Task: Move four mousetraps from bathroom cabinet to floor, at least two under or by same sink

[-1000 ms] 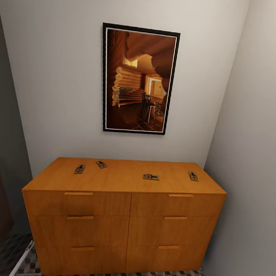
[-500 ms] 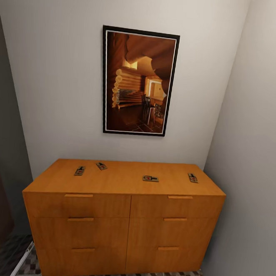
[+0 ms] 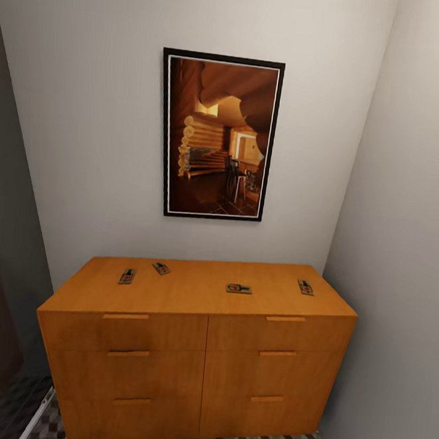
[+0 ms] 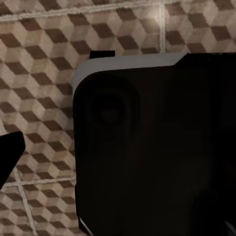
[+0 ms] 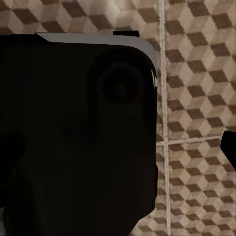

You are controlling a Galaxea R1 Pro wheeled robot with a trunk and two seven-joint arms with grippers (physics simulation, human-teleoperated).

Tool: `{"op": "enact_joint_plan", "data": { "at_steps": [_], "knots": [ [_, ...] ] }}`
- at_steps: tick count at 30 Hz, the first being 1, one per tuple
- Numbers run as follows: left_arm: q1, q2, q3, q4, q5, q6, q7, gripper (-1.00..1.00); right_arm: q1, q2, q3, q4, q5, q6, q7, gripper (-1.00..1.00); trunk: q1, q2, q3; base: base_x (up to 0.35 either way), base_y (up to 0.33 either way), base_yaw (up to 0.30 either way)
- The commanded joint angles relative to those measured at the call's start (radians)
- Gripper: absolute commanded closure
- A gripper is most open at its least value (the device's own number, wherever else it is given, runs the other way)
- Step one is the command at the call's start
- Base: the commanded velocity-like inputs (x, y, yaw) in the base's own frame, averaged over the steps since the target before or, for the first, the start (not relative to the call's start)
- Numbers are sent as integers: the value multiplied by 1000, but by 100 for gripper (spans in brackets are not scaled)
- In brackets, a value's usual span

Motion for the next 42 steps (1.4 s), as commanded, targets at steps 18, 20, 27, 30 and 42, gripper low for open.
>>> {"op": "enact_joint_plan", "data": {
  "at_steps": [18, 20, 27, 30, 42],
  "knots": [
    [0, -2, -1, -3, 0, 0, 1, -100, 0, -1, -1, 0, -1, -3, 0, -100, -69, 126, 55, 0, 0, 0],
    [0, -2, -1, -3, 1, 0, 1, -100, -1, -1, -1, 0, -1, -3, 0, -100, -77, 140, 62, 0, 0, 0],
    [0, -7, -1, -3, 6, 0, 1, -100, -1, 1, -1, 0, 0, -3, 0, -100, -96, 175, 77, 0, 0, 0],
    [0, -7, -1, -3, 6, 0, 1, -100, -1, 1, -1, 0, 1, -3, 0, -100, -96, 175, 77, 0, 0, 0],
    [0, -12, 1, -4, 7, -1, 0, -100, 0, 2, 0, 0, 3, -3, 0, -100, -96, 175, 77, 0, 0, 0]
  ]
}}
